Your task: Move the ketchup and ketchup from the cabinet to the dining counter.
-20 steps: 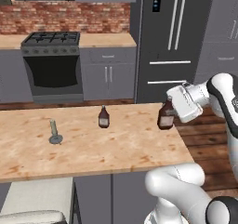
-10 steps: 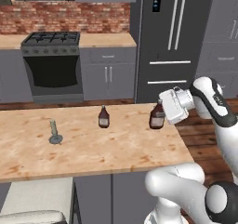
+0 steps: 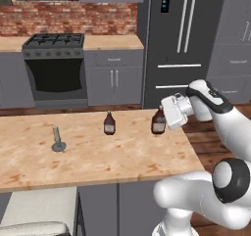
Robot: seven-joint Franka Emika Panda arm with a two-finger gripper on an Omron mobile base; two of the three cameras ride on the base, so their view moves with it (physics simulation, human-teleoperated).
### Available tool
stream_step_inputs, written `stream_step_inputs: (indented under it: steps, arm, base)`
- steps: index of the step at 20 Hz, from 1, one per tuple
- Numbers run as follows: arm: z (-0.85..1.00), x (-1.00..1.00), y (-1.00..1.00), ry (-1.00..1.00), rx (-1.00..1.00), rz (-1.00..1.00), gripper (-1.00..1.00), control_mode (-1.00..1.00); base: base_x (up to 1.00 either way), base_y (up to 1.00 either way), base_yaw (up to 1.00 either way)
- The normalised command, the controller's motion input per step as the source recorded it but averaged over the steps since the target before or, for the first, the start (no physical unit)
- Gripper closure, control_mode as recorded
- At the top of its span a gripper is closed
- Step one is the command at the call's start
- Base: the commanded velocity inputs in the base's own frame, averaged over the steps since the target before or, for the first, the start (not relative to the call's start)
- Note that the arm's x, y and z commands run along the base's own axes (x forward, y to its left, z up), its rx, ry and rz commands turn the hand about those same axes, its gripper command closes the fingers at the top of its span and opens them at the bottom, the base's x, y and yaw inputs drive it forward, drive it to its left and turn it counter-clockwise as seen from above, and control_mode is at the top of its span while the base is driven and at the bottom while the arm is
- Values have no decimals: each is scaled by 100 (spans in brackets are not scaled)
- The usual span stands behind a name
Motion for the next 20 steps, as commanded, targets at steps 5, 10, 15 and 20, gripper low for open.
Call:
stream_step_inputs:
  steps: [5, 10, 15, 20]
  arm:
    - [-37, 41, 0, 0, 0, 0, 100, -100]
    - [-43, 32, 0, 0, 0, 0, 100, -100]
    - [-47, 16, 0, 0, 0, 0, 100, -100]
    - [-50, 12, 0, 0, 0, 0, 100, -100]
  base:
    - [0, 0, 0]
    - [0, 0, 0]
    - [0, 0, 0]
    - [0, 0, 0]
